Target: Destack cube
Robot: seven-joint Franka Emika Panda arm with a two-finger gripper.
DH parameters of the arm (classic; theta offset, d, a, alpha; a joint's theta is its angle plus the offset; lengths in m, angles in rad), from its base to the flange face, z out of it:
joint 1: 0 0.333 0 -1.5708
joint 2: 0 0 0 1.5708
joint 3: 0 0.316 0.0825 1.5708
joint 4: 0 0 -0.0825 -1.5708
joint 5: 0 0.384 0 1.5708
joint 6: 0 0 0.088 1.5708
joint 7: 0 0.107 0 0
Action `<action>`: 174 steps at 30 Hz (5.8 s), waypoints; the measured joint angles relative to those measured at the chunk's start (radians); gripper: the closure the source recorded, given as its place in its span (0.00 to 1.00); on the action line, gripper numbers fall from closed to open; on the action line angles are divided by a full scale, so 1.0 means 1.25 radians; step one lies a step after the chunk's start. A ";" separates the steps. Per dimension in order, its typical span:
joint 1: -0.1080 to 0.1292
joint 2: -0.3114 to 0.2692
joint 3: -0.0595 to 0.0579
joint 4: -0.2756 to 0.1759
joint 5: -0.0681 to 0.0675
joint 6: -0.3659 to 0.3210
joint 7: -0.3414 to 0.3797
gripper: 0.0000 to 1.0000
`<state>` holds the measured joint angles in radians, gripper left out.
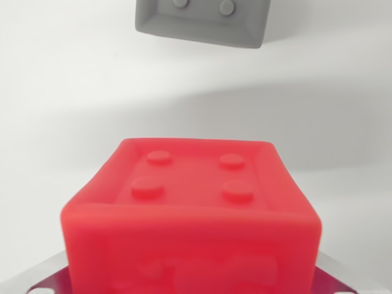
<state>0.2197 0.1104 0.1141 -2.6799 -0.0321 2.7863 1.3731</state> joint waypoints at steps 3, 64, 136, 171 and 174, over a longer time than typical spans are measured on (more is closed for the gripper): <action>0.004 0.005 0.000 -0.008 -0.003 0.013 0.001 1.00; 0.074 0.212 -0.067 0.008 -0.057 0.204 0.039 0.00; 0.041 -0.239 -0.012 -0.030 0.047 -0.201 -0.036 0.00; 0.041 -0.425 -0.018 0.078 0.056 -0.497 -0.046 0.00; 0.041 -0.431 -0.018 0.085 0.056 -0.509 -0.047 0.00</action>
<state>0.2713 -0.4280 0.0911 -2.5734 0.0384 2.1503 1.3148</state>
